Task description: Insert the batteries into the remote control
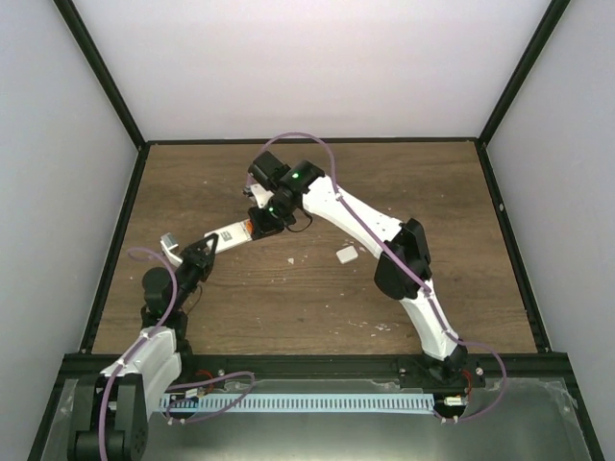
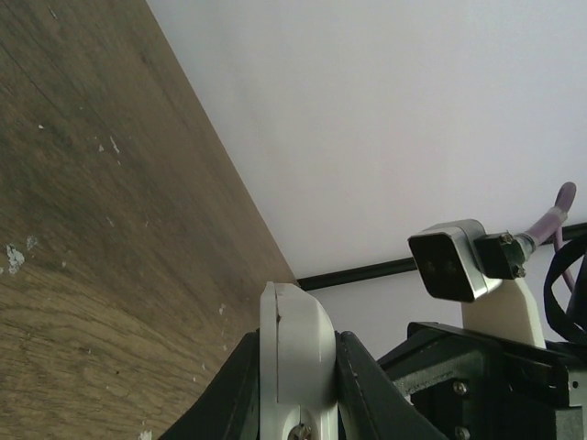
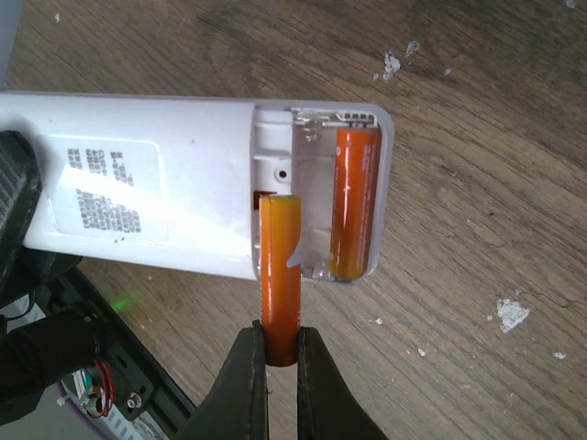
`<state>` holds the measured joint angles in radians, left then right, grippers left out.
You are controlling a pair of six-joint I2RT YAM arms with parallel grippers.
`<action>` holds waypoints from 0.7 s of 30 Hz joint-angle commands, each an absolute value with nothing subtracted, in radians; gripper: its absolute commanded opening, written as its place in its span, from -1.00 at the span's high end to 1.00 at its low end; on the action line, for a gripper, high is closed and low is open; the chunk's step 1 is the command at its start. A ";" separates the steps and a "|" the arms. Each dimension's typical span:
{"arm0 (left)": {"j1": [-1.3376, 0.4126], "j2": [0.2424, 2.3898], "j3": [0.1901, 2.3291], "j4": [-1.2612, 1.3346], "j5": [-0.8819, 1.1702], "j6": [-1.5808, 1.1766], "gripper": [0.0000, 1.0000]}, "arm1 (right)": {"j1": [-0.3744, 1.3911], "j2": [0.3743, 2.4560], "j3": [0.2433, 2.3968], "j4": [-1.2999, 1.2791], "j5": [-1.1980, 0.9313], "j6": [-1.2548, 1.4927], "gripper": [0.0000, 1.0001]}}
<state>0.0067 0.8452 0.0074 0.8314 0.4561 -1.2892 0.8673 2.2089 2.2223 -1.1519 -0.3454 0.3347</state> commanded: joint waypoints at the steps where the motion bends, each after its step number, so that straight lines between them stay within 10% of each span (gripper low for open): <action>1: -0.004 0.854 0.018 0.899 0.479 -1.272 1.00 | 0.869 2.239 2.233 -1.138 -0.350 0.353 0.99; 21: -0.029 0.865 0.030 0.893 0.476 -1.258 1.00 | 0.845 2.270 2.231 -1.147 -0.343 0.412 0.99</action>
